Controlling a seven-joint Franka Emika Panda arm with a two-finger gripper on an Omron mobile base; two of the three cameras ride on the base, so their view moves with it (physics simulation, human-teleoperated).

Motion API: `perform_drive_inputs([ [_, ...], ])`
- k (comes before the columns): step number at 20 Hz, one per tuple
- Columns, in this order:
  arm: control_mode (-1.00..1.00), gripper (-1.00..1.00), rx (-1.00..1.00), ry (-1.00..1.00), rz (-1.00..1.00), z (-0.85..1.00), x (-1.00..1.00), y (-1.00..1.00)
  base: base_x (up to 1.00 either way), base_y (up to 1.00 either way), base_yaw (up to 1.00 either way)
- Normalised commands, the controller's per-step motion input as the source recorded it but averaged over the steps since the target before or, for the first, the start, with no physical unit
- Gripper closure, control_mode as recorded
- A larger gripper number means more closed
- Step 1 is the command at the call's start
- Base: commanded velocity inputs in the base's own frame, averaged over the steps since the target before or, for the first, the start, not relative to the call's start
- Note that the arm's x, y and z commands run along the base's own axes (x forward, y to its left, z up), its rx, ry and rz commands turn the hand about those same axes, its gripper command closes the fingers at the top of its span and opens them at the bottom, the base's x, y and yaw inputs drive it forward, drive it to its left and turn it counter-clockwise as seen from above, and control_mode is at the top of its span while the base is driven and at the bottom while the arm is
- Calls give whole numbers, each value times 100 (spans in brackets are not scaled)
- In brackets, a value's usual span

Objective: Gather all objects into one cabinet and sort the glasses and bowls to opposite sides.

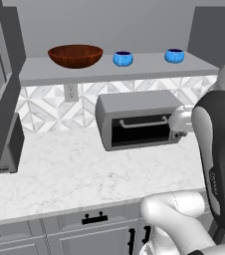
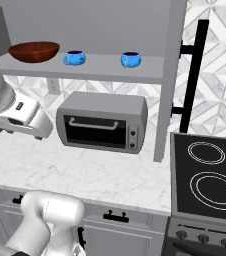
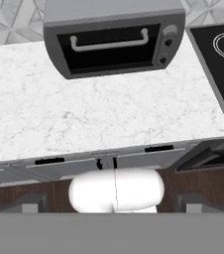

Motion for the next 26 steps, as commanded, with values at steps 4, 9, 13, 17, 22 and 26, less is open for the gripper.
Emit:
perform_drive_inputs([
  [4, 100, -100, 0, 0, 0, 0, 0, 0, -55, -12, 2],
  [9, 100, -100, 0, 0, 0, 0, 0, 0, -75, -8, 4],
  [13, 100, -100, 0, 0, 0, 0, 0, 0, -73, 0, 0],
  [17, 100, -100, 0, 0, 0, 0, 0, 0, -45, 0, -23],
  [22, 100, -100, 0, 0, 0, 0, 0, 0, -36, -8, -61],
  [26, 100, -100, 0, 0, 0, 0, 0, 0, -22, -2, -83],
])
